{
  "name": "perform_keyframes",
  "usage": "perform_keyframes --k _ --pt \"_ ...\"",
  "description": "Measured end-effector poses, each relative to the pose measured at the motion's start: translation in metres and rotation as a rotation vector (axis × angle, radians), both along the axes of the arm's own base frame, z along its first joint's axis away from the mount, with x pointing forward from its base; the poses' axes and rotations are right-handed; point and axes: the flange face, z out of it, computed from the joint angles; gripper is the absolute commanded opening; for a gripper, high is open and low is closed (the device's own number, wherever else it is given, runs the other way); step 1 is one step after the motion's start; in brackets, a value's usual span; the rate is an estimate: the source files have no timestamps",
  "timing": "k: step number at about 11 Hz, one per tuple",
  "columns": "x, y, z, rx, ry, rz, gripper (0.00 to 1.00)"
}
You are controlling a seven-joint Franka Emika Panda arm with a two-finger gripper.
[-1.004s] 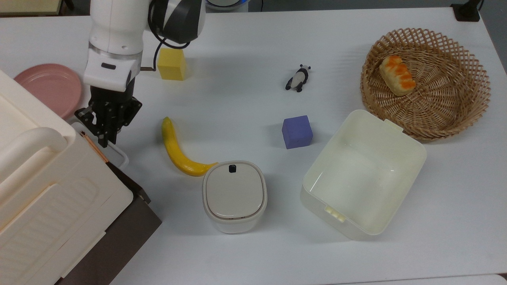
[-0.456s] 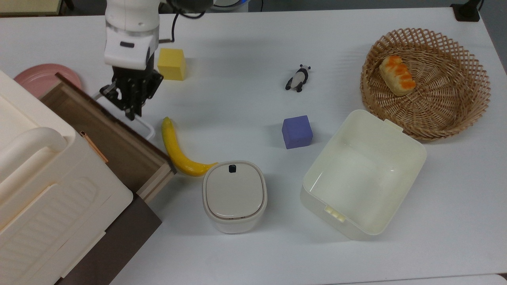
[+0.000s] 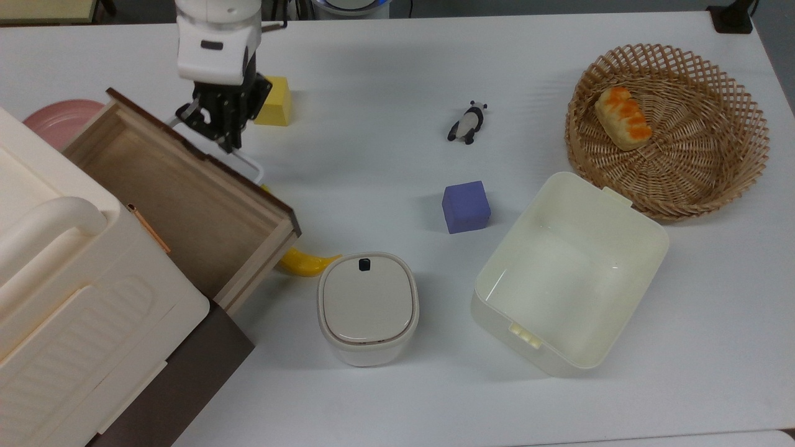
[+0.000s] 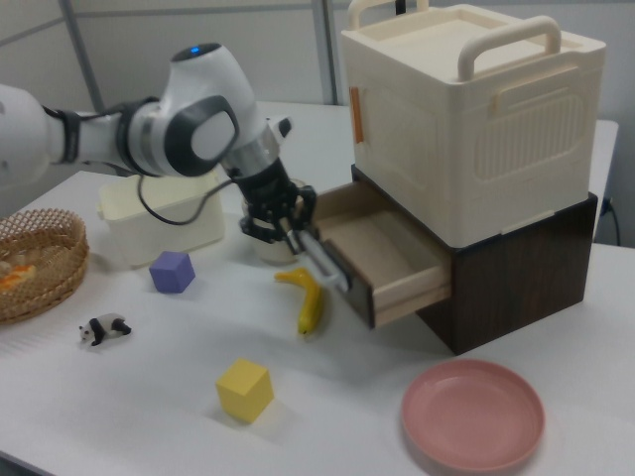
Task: Open the drawer
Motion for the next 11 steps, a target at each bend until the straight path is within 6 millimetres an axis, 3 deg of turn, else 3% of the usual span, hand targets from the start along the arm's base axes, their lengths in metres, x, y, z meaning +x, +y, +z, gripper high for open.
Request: perform_keyframes --k 2,3,5,7,8,9,11 --pt "-0.019 0.02 0.022 0.029 0.06 0.021 0.03" --pt "-0.025 0.028 0.025 0.037 0.086 0.033 0.04" --pt "-0.03 0.035 0.018 0.042 0.127 0.039 0.16" --pt "-0.035 0.045 0.018 0.059 0.16 -0.071 0.55" --pt "-0.035 0.061 0.024 0.068 0.158 -0.139 0.71" --pt "-0.036 0.081 0.03 0.077 0.152 -0.215 1.0" --pt "-0.041 0.109 0.044 0.087 0.162 -0.409 1.0"
